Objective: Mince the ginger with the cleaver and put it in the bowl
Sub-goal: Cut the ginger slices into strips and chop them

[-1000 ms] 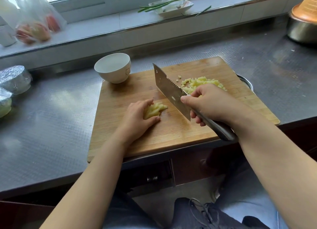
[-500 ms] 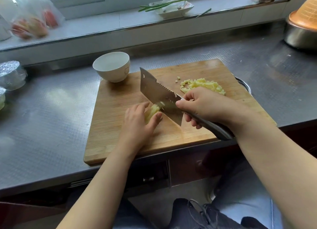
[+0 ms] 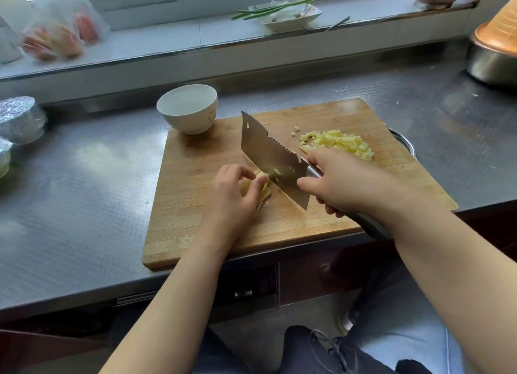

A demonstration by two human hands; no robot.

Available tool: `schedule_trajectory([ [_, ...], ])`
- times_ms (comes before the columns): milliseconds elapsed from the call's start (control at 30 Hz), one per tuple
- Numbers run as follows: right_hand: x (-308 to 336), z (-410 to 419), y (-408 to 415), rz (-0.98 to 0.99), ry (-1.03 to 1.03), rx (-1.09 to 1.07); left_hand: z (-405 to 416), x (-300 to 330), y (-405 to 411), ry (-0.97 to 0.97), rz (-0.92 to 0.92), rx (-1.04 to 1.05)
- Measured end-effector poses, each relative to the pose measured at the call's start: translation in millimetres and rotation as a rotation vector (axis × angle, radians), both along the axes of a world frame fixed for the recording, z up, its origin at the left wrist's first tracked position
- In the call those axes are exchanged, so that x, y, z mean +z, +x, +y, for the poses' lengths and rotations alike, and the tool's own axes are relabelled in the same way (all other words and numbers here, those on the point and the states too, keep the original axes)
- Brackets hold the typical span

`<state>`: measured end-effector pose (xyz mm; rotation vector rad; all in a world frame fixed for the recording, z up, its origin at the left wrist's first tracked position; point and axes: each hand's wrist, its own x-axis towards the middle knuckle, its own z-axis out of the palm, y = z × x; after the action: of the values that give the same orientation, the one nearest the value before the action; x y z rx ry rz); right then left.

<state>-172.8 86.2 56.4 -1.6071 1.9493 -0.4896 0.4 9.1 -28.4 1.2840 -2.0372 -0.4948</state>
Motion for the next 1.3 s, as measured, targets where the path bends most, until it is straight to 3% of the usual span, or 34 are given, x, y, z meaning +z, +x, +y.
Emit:
schedule_trajectory([
  [100,-0.5,-0.6,-1.4,-0.008,0.026,-0.004,-2.0,-2.5,-2.3,-0.014,-0.054,-0.047],
  [267,4.4,-4.4,-0.9,0.017,0.065,0.013,-5.9,-3.6,0.8,-0.033,0.002,-0.082],
  [600,11.3,-0.2,5.5,0.111,-0.067,-0.01,-9.5,-2.1,1.7,-0.039,-0.068,-0.089],
  [833,12.4,-12.9,19.8,0.242,0.041,0.066,-14.0,-1.9,-1.8,-0.025,-0.137,-0.132],
  [1100,-6.6,-21.6,22.1,0.142,0.041,-0.009,-13.9,-7.8,-2.9,-0.083,-0.134,-0.119],
  [1233,-9.1,-15.9,11.6,-0.074,0.03,-0.055,-10.9,-8.3,2.3,-0.151,-0.048,-0.095],
  [1300,-5.3,-12.5,7.2,-0.07,0.006,-0.068,-11.0,-7.2,3.2,-0.114,-0.046,-0.107],
])
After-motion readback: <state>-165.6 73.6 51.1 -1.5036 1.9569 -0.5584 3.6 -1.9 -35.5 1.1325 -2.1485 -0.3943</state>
